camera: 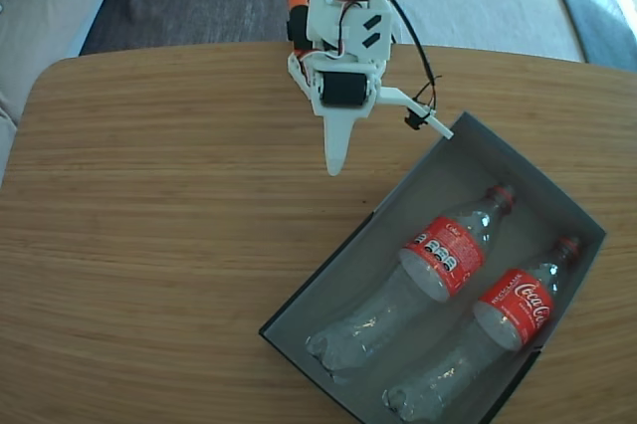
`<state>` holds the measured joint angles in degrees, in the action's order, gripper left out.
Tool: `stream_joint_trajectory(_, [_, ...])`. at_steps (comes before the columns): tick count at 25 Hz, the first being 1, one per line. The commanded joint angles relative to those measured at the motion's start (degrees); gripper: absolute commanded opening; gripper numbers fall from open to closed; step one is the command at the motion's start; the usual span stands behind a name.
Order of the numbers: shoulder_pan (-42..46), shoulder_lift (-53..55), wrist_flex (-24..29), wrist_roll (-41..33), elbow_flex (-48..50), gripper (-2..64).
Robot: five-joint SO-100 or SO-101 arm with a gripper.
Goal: Grasp the bottles and put them in the box.
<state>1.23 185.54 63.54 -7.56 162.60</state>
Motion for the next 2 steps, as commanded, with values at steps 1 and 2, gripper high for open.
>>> stream_joint_trajectory(1, [-0.2,0.4,0.1,-0.1,-0.6,-0.3])
stream_joint_trajectory(2, [-0.2,0.4,0.1,-0.1,-0.6,-0.3])
